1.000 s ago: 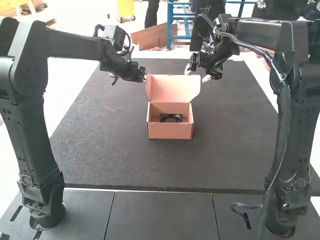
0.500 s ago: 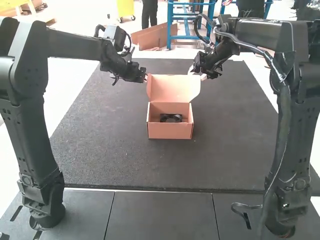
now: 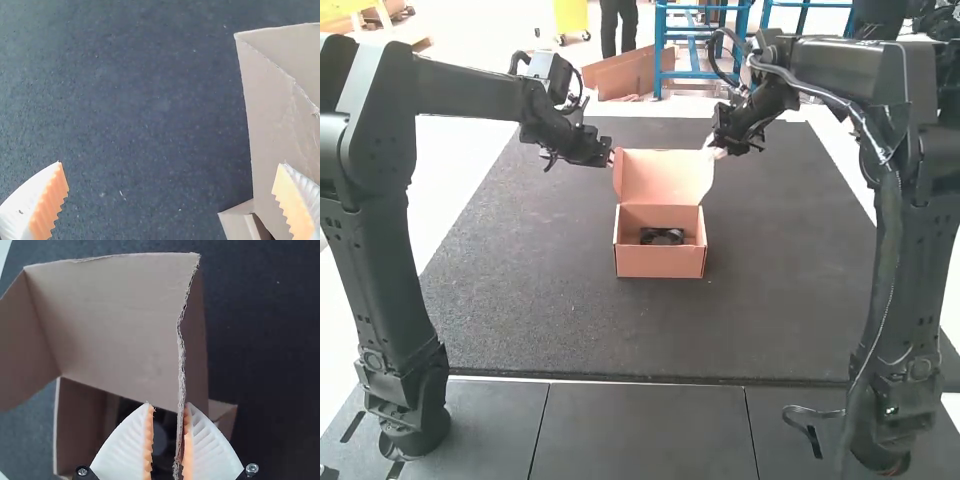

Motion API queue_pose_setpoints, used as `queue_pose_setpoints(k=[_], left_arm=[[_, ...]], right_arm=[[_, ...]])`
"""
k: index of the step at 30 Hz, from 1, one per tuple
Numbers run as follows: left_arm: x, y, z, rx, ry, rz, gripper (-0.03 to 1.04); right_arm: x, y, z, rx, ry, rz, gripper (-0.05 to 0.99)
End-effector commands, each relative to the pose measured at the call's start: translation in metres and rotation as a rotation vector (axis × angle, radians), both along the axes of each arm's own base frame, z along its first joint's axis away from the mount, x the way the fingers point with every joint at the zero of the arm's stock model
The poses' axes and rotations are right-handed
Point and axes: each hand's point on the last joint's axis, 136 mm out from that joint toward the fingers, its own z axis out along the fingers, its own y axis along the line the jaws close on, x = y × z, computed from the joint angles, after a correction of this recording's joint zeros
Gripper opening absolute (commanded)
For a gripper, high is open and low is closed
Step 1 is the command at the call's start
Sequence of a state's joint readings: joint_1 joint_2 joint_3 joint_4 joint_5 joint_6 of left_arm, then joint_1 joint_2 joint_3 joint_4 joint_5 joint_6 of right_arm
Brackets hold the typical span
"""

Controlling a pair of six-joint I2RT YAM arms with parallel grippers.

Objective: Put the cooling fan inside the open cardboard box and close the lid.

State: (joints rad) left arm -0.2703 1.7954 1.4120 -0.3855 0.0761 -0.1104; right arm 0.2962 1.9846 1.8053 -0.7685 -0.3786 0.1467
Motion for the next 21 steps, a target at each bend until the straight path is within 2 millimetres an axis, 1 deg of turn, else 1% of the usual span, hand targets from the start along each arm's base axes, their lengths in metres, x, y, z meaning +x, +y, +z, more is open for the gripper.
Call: queue_pose_setpoints(k=[1, 4, 5, 8, 13, 21], left_arm=[[0.005, -0.008, 0.033, -0.033, -0.067, -0.012, 0.97], [0.006, -0.008, 0.033, -0.034, -0.068, -0.011, 0.97], [0.005, -0.008, 0.034, -0.035, -0.07, -0.011, 0.97], [0.006, -0.008, 0.036, -0.038, -0.075, -0.009, 0.97], [0.003, -0.012, 0.042, -0.042, -0.085, -0.019, 0.97], [-0.006, -0.02, 0.045, -0.045, -0.073, -0.032, 0.97]], right_arm=[[0.004, 0.0, 0.004, 0.016, -0.004, -0.008, 0.11], [0.004, -0.001, 0.001, 0.012, 0.001, -0.008, 0.0], [0.003, -0.001, -0.002, 0.01, 0.008, -0.008, -0.01], [0.002, -0.002, -0.004, 0.004, 0.012, -0.009, -0.01], [-0.006, 0.001, -0.003, -0.007, 0.028, 0.003, -0.01], [-0.018, 0.012, 0.003, -0.005, 0.027, 0.032, -0.01]])
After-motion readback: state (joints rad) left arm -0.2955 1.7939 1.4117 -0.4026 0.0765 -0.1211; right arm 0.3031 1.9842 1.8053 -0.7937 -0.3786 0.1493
